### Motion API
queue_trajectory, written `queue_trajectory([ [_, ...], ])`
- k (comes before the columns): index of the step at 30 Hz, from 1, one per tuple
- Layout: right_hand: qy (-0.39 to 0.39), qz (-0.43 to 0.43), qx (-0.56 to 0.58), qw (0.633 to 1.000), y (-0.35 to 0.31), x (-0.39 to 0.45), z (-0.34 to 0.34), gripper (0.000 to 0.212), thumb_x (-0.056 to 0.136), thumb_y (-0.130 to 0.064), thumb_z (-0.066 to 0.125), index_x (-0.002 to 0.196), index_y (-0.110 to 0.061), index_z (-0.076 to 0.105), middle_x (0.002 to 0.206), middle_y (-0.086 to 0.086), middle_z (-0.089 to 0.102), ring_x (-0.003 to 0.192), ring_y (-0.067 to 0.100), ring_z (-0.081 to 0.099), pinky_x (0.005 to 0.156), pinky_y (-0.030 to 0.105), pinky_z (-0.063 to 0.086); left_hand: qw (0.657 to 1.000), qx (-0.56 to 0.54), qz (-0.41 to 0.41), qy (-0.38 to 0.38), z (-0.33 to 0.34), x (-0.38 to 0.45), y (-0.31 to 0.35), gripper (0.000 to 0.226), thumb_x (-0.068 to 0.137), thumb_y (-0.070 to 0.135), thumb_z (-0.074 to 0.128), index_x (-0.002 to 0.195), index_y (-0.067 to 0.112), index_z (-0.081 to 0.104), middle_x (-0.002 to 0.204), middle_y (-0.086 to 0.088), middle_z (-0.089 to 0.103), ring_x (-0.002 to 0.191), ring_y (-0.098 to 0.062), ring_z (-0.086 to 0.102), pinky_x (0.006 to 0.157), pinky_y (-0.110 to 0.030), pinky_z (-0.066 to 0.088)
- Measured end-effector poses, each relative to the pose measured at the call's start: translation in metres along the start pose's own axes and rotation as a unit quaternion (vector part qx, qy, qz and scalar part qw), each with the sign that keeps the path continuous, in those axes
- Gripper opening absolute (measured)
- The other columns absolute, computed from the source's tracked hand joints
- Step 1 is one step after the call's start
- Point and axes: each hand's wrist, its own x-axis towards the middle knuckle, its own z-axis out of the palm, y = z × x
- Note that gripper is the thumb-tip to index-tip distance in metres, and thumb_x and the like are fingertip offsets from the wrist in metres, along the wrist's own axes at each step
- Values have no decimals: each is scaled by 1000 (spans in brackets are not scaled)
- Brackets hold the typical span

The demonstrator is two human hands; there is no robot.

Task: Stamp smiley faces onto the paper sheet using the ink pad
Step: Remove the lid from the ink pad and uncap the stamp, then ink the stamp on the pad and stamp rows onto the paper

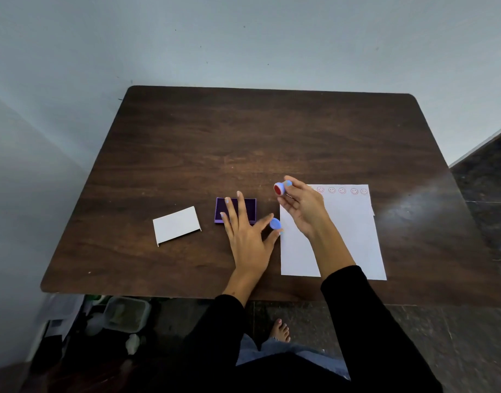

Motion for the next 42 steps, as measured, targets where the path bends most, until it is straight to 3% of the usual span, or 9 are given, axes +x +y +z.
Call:
queue_trajectory([
  [3, -35, 58, 167, 984, 1, -3, -3, 13, 89, -7, 59, 100, -6, 65, 94, 12, 73, 96, 23, 68, 74, 26, 60, 999, 26, 25, 12, 7, -9, -1, 33, 83, 42, 66, 113, 29, 68, 157, -17, 12, 144, -34, -5, 116, -47, -5],
  [8, -49, 106, 271, 956, 2, -10, 1, 13, 87, -4, 60, 99, 2, 63, 89, 18, 74, 94, 28, 69, 77, 31, 59, 998, 46, 33, -1, 13, -13, -7, 36, 82, 45, 65, 115, 29, 67, 155, -20, 16, 143, -36, 0, 115, -50, -1],
  [17, -51, 121, 307, 943, 4, -12, 4, 22, 86, -7, 63, 105, 4, 62, 99, 19, 70, 97, 28, 68, 70, 30, 61, 996, 84, -20, 31, -11, -1, -35, 115, 66, 84, 45, 148, 8, 18, 158, -17, 4, 145, -26, -11, 116, -36, -18],
  [25, -56, 150, 314, 936, 17, -11, 10, 22, 81, -9, 67, 101, 0, 68, 98, 19, 72, 90, 28, 72, 63, 27, 61, 983, 163, -74, -32, -24, 16, -65, 125, 61, 91, 36, 148, 5, 12, 159, -15, 0, 145, -23, -15, 115, -38, -17],
  [29, -59, 149, 294, 942, 20, -9, 13, 23, 86, -6, 62, 108, 2, 64, 115, 22, 64, 101, 31, 67, 77, 30, 59, 982, 171, -75, -35, -20, 16, -68, 118, 64, 88, 31, 148, 6, 16, 158, -17, 9, 147, -26, -6, 115, -39, -15],
  [32, -48, 99, 217, 970, 23, -5, 18, 30, 90, 1, 54, 119, 4, 55, 113, 22, 63, 104, 29, 63, 77, 30, 60, 982, 171, -69, -31, -19, 18, -69, 112, 69, 83, 35, 147, 4, 19, 157, -20, 14, 147, -29, 1, 117, -40, -9],
  [36, 23, -39, -80, 996, 36, -2, 32, 32, 87, 3, 58, 118, -2, 58, 110, 14, 64, 104, 26, 64, 82, 32, 56, 983, 172, -63, -27, -19, 16, -69, 108, 73, 80, 37, 145, 1, 23, 155, -21, 19, 146, -30, 9, 118, -41, -4],
  [39, 40, -158, -314, 935, 51, -5, 42, 29, 82, -5, 66, 111, -10, 66, 106, 8, 70, 98, 17, 66, 88, 28, 52, 984, 165, -57, -25, -22, 13, -72, 106, 76, 75, 44, 144, -3, 24, 154, -23, 20, 146, -31, 11, 119, -40, -2],
  [42, 8, -224, -409, 885, 58, -10, 49, 29, 82, -7, 65, 110, -11, 66, 104, 8, 72, 97, 18, 67, 90, 30, 52, 986, 159, -40, -31, -23, 15, -72, 103, 80, 69, 45, 145, -5, 18, 155, -23, 15, 146, -31, 8, 119, -38, -1],
])
